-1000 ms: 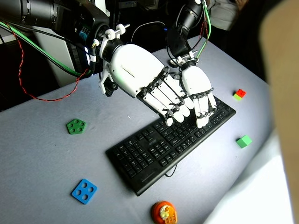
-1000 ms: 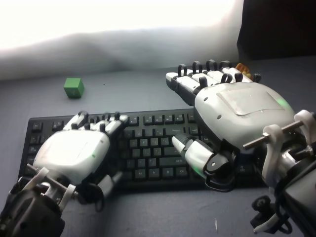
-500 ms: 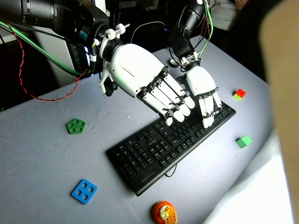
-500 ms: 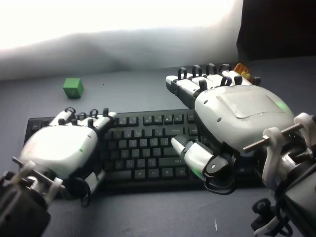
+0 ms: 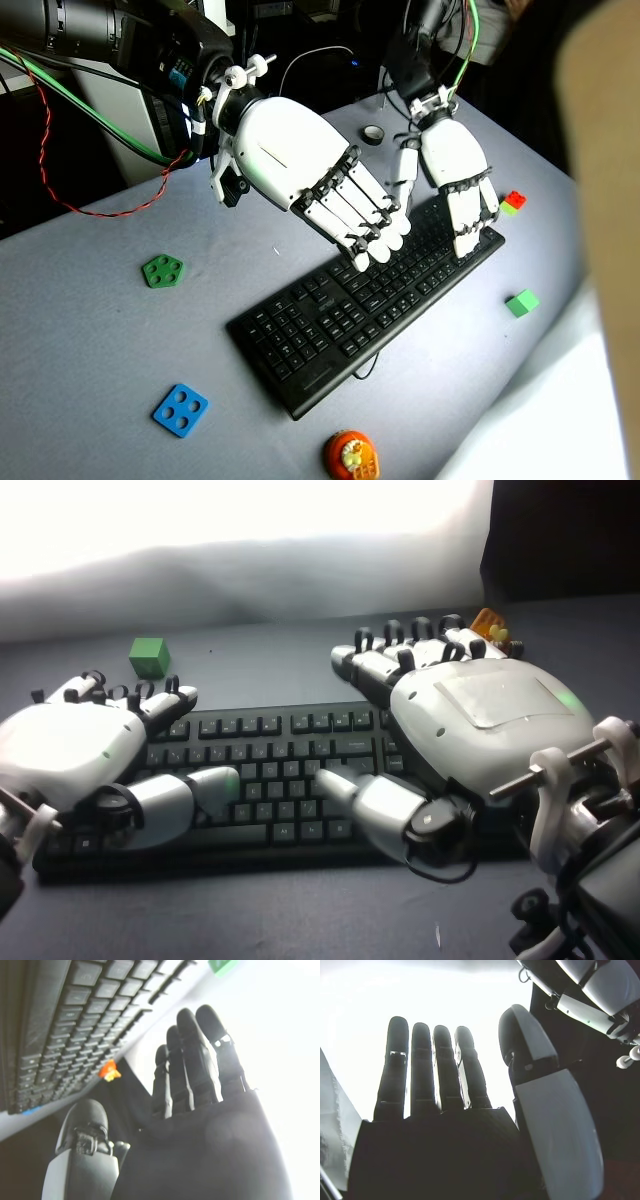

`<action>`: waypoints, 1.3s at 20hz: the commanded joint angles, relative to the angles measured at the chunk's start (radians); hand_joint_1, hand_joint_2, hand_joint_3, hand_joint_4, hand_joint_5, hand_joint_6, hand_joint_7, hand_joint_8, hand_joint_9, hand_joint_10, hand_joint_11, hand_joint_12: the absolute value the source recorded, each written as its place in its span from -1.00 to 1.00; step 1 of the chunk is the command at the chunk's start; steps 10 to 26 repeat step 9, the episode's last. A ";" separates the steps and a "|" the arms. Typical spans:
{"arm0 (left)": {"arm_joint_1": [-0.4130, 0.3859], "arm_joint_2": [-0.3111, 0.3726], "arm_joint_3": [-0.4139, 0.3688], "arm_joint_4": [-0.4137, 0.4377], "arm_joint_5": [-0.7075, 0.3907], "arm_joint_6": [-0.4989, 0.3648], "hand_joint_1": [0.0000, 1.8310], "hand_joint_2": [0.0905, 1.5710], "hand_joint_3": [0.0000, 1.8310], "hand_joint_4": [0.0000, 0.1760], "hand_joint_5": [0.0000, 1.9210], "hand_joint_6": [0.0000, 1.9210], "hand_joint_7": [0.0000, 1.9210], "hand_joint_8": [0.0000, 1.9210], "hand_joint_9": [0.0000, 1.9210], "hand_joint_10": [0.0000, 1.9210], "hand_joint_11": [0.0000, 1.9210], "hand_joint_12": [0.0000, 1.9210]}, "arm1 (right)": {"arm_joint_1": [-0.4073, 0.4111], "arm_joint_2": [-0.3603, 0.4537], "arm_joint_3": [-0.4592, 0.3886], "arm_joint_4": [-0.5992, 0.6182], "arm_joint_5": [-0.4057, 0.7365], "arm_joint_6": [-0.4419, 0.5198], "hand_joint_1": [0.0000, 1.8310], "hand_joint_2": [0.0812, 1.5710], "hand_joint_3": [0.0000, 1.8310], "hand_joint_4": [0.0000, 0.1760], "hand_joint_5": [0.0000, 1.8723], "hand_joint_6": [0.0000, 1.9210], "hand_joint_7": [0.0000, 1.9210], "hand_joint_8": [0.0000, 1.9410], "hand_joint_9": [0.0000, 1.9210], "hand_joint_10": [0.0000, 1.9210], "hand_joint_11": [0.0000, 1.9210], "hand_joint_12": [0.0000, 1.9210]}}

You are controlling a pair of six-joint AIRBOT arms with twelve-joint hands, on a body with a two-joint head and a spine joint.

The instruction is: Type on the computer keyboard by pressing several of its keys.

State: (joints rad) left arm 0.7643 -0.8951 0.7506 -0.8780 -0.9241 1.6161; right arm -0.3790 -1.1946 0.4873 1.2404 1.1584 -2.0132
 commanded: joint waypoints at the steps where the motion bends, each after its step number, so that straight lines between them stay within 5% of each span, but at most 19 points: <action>1: -0.013 0.017 -0.002 0.048 -0.063 -0.002 -1.00 0.54 -1.00 -1.00 -0.43 -0.86 -0.34 -0.91 -0.39 -0.88 -1.00 0.51 | 0.004 0.002 -0.006 -0.099 0.046 0.002 -0.83 0.51 -1.00 -1.00 -0.28 -0.66 -0.20 -0.81 -0.48 -0.17 -0.94 0.64; 2: -0.023 0.033 -0.007 0.048 -0.040 -0.002 -0.98 0.55 -1.00 -1.00 -0.25 -0.82 -0.17 -0.89 -0.28 -0.79 -0.95 0.54 | 0.003 0.002 -0.008 -0.099 0.046 0.002 -0.80 0.53 -1.00 -1.00 -0.21 -0.36 -0.08 -0.59 -0.39 0.12 -0.80 0.79; 3: -0.029 0.041 -0.009 0.048 -0.027 -0.002 -0.83 0.58 -0.99 -1.00 -0.12 -0.71 -0.10 -0.49 -0.30 -0.13 -0.86 0.71 | 0.002 0.002 -0.008 -0.100 0.046 0.001 -0.70 0.54 -1.00 -1.00 -0.10 -0.10 0.00 -0.16 -0.23 0.37 -0.58 0.95; 5: -0.047 0.068 -0.016 0.048 0.001 -0.001 -0.66 0.67 -0.99 -1.00 -0.17 -0.06 -0.16 0.42 -0.28 0.66 -0.63 0.97 | -0.002 0.000 -0.009 -0.100 0.044 0.000 -0.74 0.62 -0.99 -1.00 -0.08 0.34 0.06 0.42 -0.07 0.79 -0.27 1.00; 7: -0.050 0.083 -0.021 0.048 0.016 -0.001 -0.62 0.73 -0.99 -1.00 -0.03 0.54 0.03 0.78 -0.08 0.97 -0.30 1.00 | -0.004 -0.001 -0.009 -0.101 0.044 -0.001 -0.75 0.70 -0.98 -1.00 0.02 0.65 0.24 0.73 0.17 0.99 0.03 1.00; 9: -0.050 0.095 -0.026 0.048 0.017 -0.001 -0.60 0.81 -0.98 -1.00 0.07 0.86 0.20 0.91 0.18 1.00 0.04 1.00 | -0.005 -0.002 -0.009 -0.102 0.044 -0.001 -0.63 0.83 -0.96 -1.00 0.13 0.75 0.35 0.80 0.32 1.00 0.24 1.00; 26: -0.050 0.095 -0.026 0.048 0.017 -0.001 -0.60 0.81 -0.98 -1.00 0.07 0.86 0.20 0.91 0.18 1.00 0.04 1.00 | -0.005 -0.002 -0.009 -0.102 0.044 -0.001 -0.63 0.83 -0.96 -1.00 0.13 0.75 0.35 0.80 0.32 1.00 0.24 1.00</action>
